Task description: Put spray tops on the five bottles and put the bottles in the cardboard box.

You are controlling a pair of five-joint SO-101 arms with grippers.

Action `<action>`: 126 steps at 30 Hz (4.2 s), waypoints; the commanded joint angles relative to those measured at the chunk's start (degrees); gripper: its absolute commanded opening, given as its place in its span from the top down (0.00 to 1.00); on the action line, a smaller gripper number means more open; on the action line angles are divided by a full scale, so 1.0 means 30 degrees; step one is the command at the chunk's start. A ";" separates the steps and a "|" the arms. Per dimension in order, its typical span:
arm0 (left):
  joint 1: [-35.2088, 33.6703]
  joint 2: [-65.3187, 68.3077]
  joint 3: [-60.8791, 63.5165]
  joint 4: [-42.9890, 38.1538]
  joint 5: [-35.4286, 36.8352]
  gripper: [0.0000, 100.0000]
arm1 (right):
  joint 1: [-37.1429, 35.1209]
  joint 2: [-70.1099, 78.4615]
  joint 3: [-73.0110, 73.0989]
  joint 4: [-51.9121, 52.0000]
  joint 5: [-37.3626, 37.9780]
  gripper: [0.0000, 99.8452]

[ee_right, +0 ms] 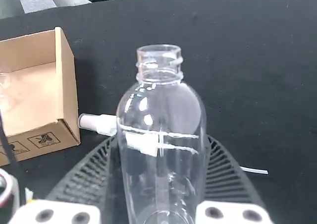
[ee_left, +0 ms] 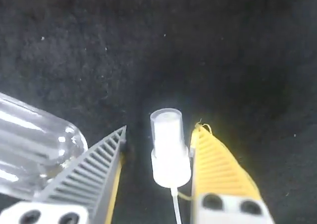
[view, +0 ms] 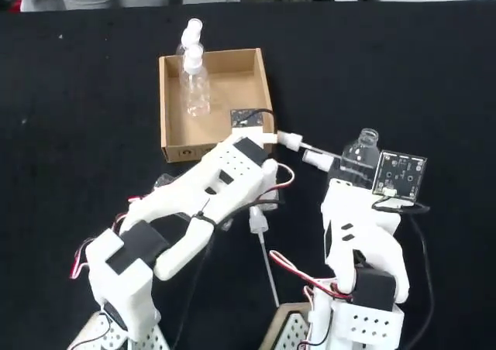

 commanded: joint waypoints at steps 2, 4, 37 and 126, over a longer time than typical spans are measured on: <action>0.0689 -0.0176 -0.0864 -0.0029 0.0352 0.81 | 0.0498 -0.0513 -0.0190 -0.0645 0.0000 0.88; 0.0689 -0.0176 -0.0923 -0.0029 0.1319 0.81 | 0.0498 -0.0513 -0.0190 -0.0645 0.0000 0.88; 0.0542 -0.0293 0.1568 -0.3223 0.3985 0.97 | 0.0527 -0.0513 -0.0190 -0.0615 0.0029 0.88; -1.1766 -3.7040 1.7656 -0.8850 0.4630 0.97 | -0.8381 -0.0513 -0.0484 0.0791 0.3575 0.88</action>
